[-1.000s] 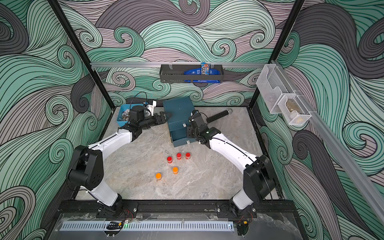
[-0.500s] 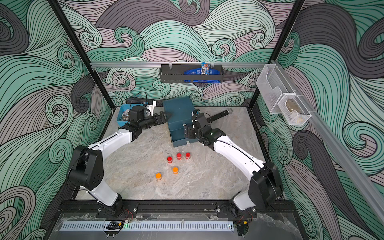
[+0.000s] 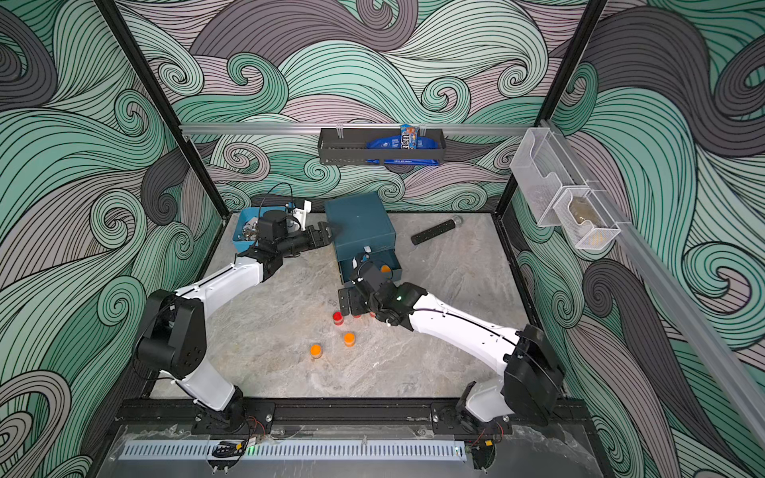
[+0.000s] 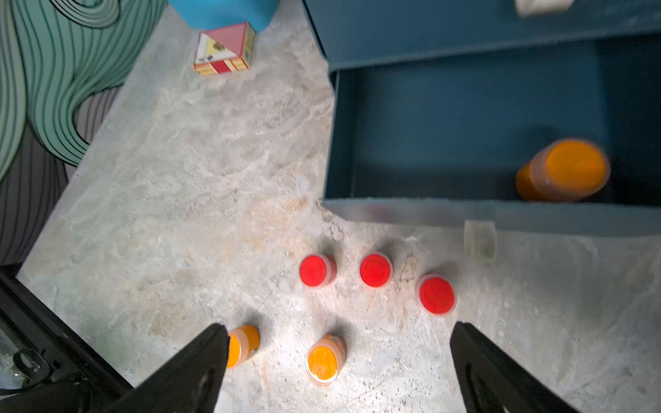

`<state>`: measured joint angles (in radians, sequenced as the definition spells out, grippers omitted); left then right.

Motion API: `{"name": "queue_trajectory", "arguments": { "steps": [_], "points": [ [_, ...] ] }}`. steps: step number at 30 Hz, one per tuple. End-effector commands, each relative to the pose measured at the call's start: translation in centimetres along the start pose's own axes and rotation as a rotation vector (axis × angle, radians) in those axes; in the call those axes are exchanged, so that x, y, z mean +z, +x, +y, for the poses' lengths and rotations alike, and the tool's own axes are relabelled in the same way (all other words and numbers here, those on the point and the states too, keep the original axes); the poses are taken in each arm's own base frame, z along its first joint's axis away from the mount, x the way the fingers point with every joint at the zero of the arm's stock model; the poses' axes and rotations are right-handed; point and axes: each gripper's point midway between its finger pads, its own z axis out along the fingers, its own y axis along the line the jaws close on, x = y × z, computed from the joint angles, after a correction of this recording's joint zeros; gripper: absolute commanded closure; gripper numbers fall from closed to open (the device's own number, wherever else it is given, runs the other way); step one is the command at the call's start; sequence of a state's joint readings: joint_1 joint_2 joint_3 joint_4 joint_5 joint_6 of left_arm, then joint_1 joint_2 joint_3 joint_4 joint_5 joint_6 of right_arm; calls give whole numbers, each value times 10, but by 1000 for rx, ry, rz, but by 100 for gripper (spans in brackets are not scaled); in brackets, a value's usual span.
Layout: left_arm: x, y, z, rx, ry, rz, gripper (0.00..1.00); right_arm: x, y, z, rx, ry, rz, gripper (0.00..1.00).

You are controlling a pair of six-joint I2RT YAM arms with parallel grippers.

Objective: Put the paint cans in the drawer according to color
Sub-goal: Pick up the paint can at the center of the board.

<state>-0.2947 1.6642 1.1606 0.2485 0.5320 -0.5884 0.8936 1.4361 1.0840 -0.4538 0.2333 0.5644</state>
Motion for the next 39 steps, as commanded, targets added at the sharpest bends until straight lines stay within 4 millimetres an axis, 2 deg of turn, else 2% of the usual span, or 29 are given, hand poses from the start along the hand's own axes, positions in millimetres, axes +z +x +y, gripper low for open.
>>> {"name": "queue_trajectory", "arguments": {
  "steps": [1, 9, 16, 20, 27, 34, 36, 39],
  "points": [
    [-8, -11, -12, 21, 36, -32, 6, -1, 13, -4, 18, 9, 37, 0],
    [-9, -12, -14, 17, 41, -36, 6, 19, 53, -3, 44, 50, 138, 15],
    [-8, -11, -13, 14, 42, -34, 6, 40, 87, 22, -28, 54, 229, 17],
    [-7, -10, -12, 13, 41, -31, 6, 52, 102, 30, -50, 57, 279, 26],
    [-8, -10, -13, 15, 44, -32, 6, 63, 106, 36, -83, 71, 293, 29],
    [-9, -11, -14, 16, 46, -35, 6, 75, 108, 35, -105, 96, 302, 35],
    [-9, -11, -14, 16, 44, -34, 6, 79, 110, 34, -116, 102, 311, 41],
    [-8, -11, -14, 16, 45, -34, 6, 83, 115, 34, -122, 107, 329, 41]
  ]
}}
